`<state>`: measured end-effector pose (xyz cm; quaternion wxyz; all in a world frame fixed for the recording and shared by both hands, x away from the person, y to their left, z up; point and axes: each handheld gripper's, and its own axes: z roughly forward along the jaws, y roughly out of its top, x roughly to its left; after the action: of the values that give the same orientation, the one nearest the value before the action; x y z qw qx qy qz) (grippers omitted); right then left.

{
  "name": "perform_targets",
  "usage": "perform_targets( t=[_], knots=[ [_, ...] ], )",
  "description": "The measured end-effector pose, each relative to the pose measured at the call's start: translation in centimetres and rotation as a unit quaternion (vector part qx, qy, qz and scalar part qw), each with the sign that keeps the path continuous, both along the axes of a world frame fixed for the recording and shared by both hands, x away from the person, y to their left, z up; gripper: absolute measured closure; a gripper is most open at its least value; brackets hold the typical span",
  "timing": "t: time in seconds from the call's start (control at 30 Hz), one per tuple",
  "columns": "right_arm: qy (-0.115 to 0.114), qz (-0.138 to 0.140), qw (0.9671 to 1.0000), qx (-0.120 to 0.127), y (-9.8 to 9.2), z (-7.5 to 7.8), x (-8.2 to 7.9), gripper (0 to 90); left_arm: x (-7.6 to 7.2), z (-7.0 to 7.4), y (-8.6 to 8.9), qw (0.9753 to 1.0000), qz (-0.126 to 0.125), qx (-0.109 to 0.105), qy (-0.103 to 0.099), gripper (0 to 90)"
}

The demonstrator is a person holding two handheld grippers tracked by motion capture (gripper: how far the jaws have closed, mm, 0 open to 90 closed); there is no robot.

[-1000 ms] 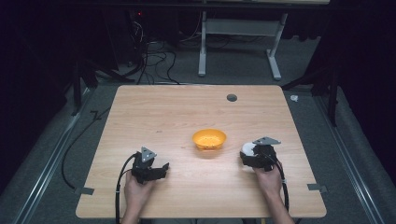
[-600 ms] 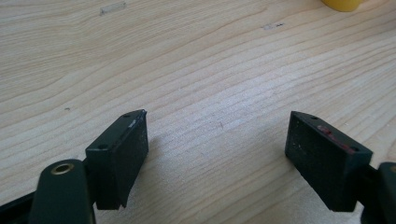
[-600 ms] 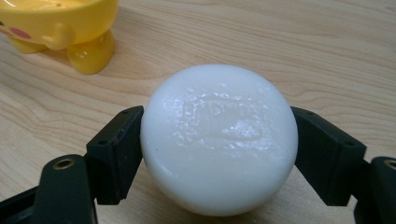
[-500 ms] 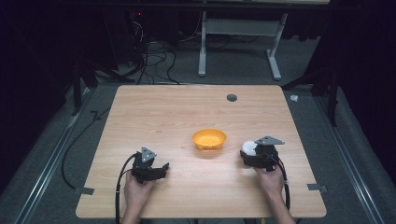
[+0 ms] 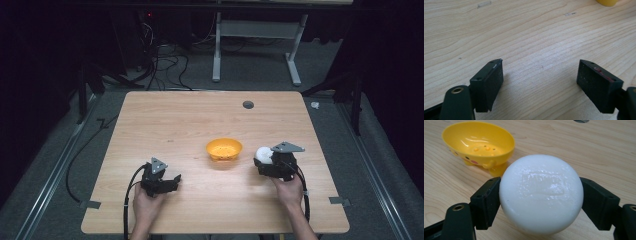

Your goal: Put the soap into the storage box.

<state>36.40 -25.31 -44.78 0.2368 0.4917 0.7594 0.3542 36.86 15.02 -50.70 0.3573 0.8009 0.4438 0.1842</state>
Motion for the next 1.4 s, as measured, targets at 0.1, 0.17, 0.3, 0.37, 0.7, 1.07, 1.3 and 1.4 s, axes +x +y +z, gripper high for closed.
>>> perform_targets(
  t=[0.1,0.17,0.3,0.37,0.7,1.07,1.3,1.4],
  knots=[
    [-0.002,0.005,1.0,0.0,0.3,0.5,0.0,23.5,0.0,0.0,0.0,1.0,0.0,0.0,0.0,21.8],
    [-0.001,0.009,1.0,0.002,0.4,0.7,0.0,23.5,0.0,0.0,0.0,1.0,0.0,0.0,0.0,21.8],
    [0.0,0.014,0.9999,0.005,0.7,1.1,0.1,23.4,0.0,0.0,0.0,1.0,0.0,0.0,0.0,21.8],
    [0.003,0.015,0.9998,0.01,0.8,1.2,0.2,23.4,0.0,0.0,0.0,1.0,0.0,0.0,0.0,21.8],
    [-0.001,0.027,0.9996,0.009,1.6,2.1,0.7,23.4,0.0,0.0,0.0,1.0,0.0,0.0,0.0,21.8],
    [-0.004,0.048,0.9988,0.006,3.1,3.1,1.2,23.5,0.0,0.0,0.0,1.0,0.0,0.0,0.0,21.8],
    [-0.001,0.061,0.9981,0.01,4.2,3.4,1.7,23.4,0.0,0.0,0.0,1.0,0.0,0.0,0.0,21.8],
    [0.0,0.07,0.9975,0.007,4.9,3.6,2.1,23.5,0.0,0.0,0.0,1.0,-0.001,-0.001,0.0,21.8]
  ],
)
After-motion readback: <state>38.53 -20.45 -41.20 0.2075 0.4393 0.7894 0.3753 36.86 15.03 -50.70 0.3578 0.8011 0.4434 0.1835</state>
